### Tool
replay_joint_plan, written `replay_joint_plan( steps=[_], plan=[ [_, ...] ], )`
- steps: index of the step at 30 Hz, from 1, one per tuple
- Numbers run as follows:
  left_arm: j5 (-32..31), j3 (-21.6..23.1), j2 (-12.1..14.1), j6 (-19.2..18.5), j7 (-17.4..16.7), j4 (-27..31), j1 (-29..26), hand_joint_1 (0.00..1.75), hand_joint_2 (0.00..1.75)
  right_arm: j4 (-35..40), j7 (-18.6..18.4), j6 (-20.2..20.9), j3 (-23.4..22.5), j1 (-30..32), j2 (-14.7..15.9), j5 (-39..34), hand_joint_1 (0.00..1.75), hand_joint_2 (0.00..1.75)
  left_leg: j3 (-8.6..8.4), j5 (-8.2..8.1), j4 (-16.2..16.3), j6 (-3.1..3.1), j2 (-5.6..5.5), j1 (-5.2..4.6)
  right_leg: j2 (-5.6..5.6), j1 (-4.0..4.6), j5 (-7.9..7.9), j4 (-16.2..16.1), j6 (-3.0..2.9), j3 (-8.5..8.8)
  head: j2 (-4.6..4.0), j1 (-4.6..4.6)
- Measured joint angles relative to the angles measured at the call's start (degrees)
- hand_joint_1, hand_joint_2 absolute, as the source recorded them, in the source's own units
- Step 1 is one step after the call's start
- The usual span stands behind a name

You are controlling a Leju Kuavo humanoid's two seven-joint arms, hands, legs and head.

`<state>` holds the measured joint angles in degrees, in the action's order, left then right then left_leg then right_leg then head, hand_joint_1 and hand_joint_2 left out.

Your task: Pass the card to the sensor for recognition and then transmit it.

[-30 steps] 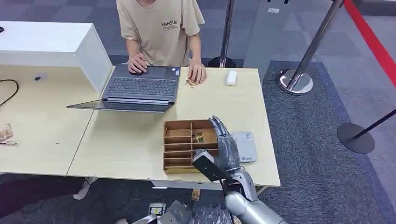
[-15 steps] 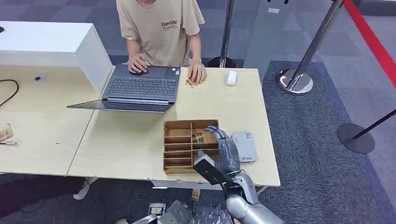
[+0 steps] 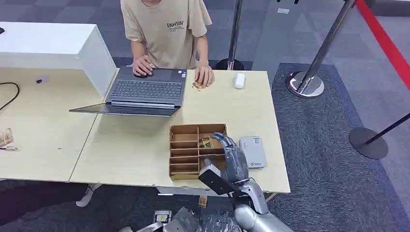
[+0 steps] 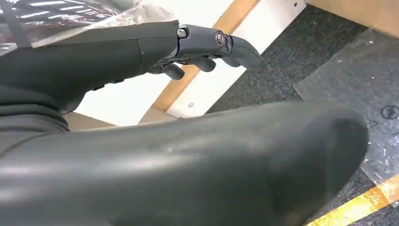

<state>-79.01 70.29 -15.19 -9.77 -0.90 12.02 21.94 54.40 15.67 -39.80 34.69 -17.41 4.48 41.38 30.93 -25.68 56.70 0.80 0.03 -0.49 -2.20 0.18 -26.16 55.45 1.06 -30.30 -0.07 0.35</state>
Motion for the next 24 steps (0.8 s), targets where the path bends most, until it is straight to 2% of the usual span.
replay_joint_plan(
  steps=[7,13,17,19,20,22,23,24],
  plan=[
    [-0.37,0.46,0.0,0.0,0.48,0.0,0.07,0.0,0.0,-0.39,-2.12,0.0,0.33,0.18,0.09,5.31,0.47,1.75,0.0,0.0,0.0,0.0,0.0,0.0,0.0,0.0,0.0,0.0,0.0,0.0,0.0,0.02],
    [-0.57,0.85,0.0,0.0,0.57,0.0,0.14,0.0,0.0,-0.57,-3.19,0.0,0.55,0.47,0.09,8.81,0.59,1.75,0.0,0.0,0.0,0.0,0.0,0.0,0.0,0.0,0.0,-0.01,0.0,0.0,0.0,0.0],
    [-0.63,1.07,0.0,0.0,0.57,0.0,0.17,0.0,0.0,-0.57,-3.8,0.0,0.52,0.5,0.09,10.88,0.86,1.75,0.0,0.0,0.0,0.0,0.0,0.0,0.0,0.0,0.0,0.0,0.0,0.0,0.0,0.0],
    [-0.68,1.11,0.0,0.0,0.57,0.0,0.18,0.0,0.0,-0.57,-4.0,0.0,0.46,0.58,0.09,12.06,1.12,1.75,0.0,0.0,0.0,0.0,0.0,0.0,0.0,0.0,0.0,0.0,0.0,0.0,0.0,0.02],
    [-0.68,1.14,0.0,0.0,0.57,0.0,0.19,0.0,0.0,-0.57,-4.13,0.0,0.46,0.61,0.09,12.33,1.36,1.75,0.0,0.0,0.0,0.0,0.0,0.0,0.0,0.0,0.0,-0.01,0.0,0.0,0.0,0.0],
    [-0.7,1.18,0.0,0.0,0.57,0.0,0.19,0.0,0.0,-0.57,-4.33,-0.02,0.44,0.7,0.09,12.76,1.43,1.75,0.01,0.0,0.0,0.0,0.0,0.0,0.0,0.0,0.0,-0.01,0.0,0.0,0.0,0.02],
    [-0.7,1.22,0.0,0.0,0.57,0.0,0.19,0.0,0.0,-0.57,-4.35,-0.02,0.41,0.75,0.09,12.87,1.62,1.75,0.01,0.0,0.0,0.0,0.0,0.0,0.0,0.0,0.0,0.0,0.0,0.0,0.0,0.0],
    [-0.7,1.22,0.0,0.0,0.57,0.0,0.19,0.0,0.0,-0.57,-4.39,-0.02,0.41,0.79,0.07,12.98,1.69,1.75,0.01,0.0,0.0,0.0,0.0,0.0,0.0,0.0,0.0,-0.01,0.0,0.0,0.0,0.0]
  ],
)
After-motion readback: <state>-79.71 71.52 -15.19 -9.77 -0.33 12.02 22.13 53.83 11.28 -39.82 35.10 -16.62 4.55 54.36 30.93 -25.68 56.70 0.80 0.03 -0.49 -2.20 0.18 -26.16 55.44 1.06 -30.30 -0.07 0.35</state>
